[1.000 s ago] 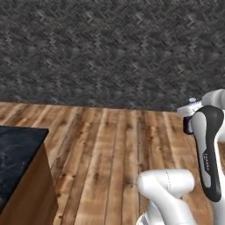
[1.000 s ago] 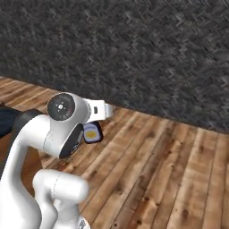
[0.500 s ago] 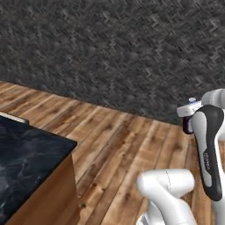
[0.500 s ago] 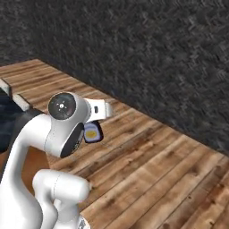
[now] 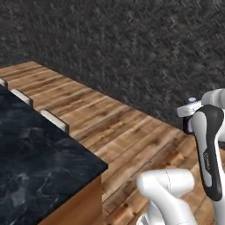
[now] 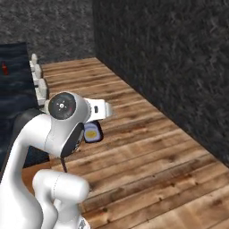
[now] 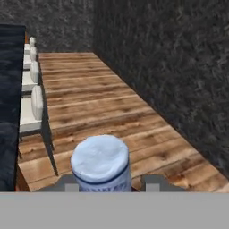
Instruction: The dining table condiment station is running low on condiment bottle. Refill the condiment station by opening the cabinet and taking the condiment bottle from the cabinet and placing it on the dining table.
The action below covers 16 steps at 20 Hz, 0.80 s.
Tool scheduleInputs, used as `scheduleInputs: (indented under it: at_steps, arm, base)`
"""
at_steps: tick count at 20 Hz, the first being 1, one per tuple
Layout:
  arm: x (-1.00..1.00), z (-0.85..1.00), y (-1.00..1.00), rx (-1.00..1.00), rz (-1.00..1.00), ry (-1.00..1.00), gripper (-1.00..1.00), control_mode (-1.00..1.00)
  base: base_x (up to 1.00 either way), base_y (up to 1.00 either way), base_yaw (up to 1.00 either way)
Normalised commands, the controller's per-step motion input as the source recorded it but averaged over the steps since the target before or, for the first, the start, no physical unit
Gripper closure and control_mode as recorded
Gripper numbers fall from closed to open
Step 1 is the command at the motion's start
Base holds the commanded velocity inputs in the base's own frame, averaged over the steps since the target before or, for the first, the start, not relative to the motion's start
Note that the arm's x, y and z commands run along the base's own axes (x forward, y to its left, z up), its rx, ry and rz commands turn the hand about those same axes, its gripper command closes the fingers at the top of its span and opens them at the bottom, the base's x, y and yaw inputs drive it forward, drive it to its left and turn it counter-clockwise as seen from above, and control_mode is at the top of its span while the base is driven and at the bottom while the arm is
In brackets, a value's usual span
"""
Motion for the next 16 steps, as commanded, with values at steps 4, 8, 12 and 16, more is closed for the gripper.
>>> scheduleInputs:
  at_steps: [4, 8, 12, 16]
  arm:
    - [0.0, 0.0, 0.0, 0.0, 0.0, 0.0, 1.0, 1.0]
    - [0.0, 0.0, 0.0, 0.0, 0.0, 0.0, 1.0, 1.0]
    - [0.0, 0.0, 0.0, 0.0, 0.0, 0.0, 1.0, 1.0]
    - [0.0, 0.0, 0.0, 0.0, 0.0, 0.0, 1.0, 1.0]
  base:
    - [1.0, -0.02, 0.55]
    - [1.0, -0.23, 0.51]
    - [1.0, -0.66, 0.33]
    - [0.9, -0.96, 0.12]
